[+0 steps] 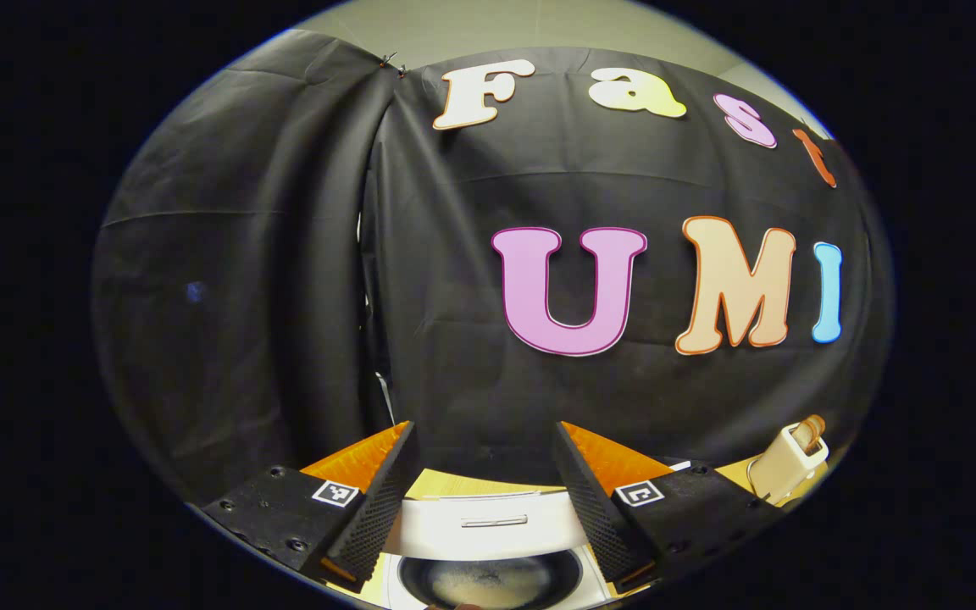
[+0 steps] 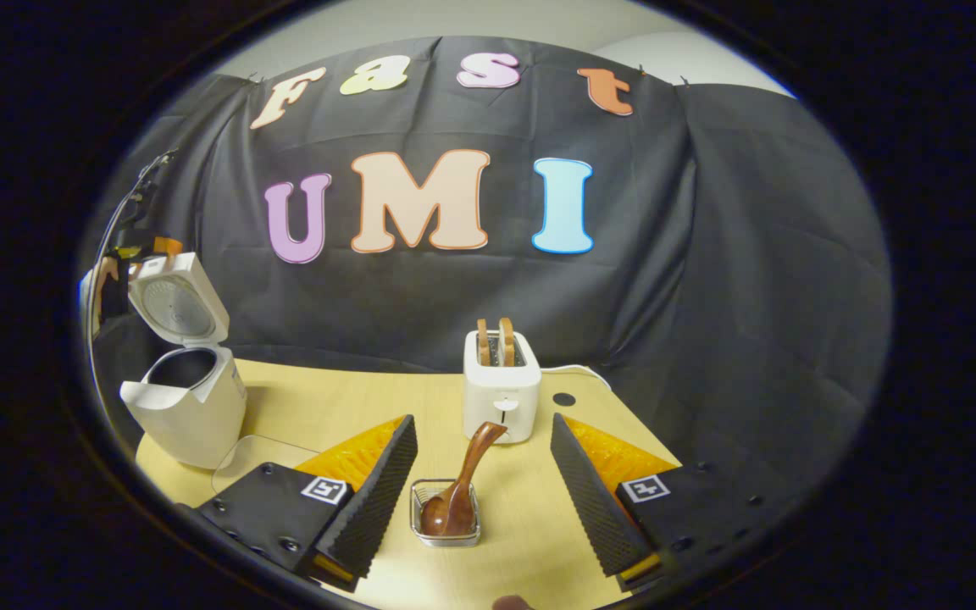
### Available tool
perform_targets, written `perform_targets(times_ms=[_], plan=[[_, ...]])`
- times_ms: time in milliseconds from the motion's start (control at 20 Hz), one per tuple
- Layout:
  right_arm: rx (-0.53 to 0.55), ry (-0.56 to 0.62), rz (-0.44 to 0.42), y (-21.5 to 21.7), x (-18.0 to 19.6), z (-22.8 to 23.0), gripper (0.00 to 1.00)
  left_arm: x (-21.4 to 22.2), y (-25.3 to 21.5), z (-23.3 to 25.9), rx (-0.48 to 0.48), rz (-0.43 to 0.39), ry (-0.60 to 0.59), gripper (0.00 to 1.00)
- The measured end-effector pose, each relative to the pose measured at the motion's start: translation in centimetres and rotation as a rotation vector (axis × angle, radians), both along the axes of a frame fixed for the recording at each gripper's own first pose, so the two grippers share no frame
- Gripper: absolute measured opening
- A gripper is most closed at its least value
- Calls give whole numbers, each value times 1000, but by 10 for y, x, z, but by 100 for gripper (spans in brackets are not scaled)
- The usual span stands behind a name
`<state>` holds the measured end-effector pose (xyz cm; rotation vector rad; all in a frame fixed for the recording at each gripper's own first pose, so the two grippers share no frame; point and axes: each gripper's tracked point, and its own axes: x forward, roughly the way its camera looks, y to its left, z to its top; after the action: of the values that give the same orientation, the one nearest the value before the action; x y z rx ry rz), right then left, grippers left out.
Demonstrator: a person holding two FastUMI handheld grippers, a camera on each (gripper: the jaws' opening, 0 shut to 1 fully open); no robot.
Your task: Close the left gripper, press the button to open the rice cooker; take a wooden spoon from the chopstick holder with the right hand, scoop a spoonful of rice and pour it into the rice cooker, then put the wooden spoon back into the chopstick holder.
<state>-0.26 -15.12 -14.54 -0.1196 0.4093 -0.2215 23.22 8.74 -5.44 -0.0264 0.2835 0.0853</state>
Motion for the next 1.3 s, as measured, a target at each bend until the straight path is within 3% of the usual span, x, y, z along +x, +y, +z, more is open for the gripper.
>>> perform_targets(times_ms=[550,1300], plan=[[12,19,54,8,-3,-5,100,-75,-18,-56,-88,-35,106,93],[14,22,93,20,-6,-3,100,-124,-28,-145,-53,-49,251,94]])
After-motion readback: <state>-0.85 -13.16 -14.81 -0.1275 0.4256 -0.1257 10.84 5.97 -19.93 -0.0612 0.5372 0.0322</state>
